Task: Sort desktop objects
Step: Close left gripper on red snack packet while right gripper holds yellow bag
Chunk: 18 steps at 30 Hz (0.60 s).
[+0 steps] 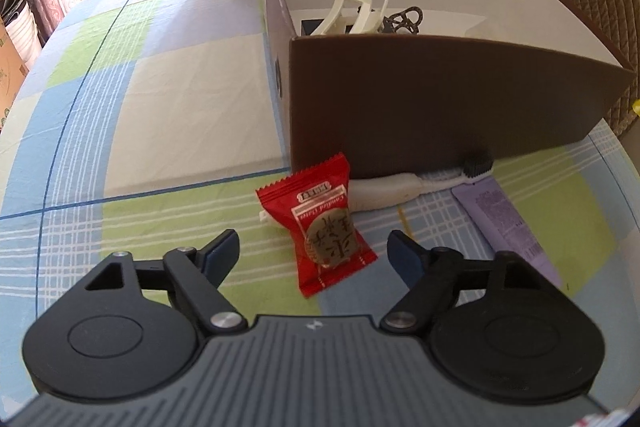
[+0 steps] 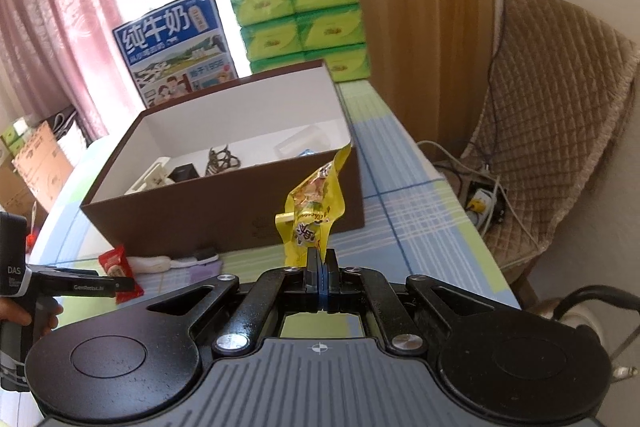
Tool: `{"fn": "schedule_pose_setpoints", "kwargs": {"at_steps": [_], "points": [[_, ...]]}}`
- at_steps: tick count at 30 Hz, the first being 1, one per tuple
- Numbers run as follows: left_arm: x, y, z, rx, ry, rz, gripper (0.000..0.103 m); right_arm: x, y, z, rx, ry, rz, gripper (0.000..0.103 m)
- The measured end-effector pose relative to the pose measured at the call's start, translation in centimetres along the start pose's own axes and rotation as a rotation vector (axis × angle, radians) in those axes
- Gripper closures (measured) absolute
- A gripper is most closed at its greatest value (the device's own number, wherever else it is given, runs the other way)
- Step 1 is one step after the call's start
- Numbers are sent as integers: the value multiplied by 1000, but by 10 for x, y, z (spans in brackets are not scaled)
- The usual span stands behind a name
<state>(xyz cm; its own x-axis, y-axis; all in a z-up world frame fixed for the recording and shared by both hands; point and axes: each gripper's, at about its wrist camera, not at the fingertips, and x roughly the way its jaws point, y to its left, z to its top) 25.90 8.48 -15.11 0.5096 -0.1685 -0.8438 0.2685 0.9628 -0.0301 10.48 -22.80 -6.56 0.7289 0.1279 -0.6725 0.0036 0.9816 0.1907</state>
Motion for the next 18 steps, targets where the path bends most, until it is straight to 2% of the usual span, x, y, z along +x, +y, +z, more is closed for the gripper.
{"fn": "schedule_pose_setpoints", "kwargs": {"at_steps": [5,8,9,13,18], "points": [[6,-1,3,-21,-4,-3,36,-3,-6,-1,20,-1,-16,103],[9,0,5,-30,-7,-7,49,-3,-9,-1,23,4,-23,103],[9,1,5,-35,-9,-12,57,-3,-9,-1,25,5,-25,103],[9,8,4,-55,-4,-45,71,-4,-11,-1,26,7,-28,103],[0,12,-1,-33,-8,-42,73,-4,-11,0,23,4,-31,103]]}}
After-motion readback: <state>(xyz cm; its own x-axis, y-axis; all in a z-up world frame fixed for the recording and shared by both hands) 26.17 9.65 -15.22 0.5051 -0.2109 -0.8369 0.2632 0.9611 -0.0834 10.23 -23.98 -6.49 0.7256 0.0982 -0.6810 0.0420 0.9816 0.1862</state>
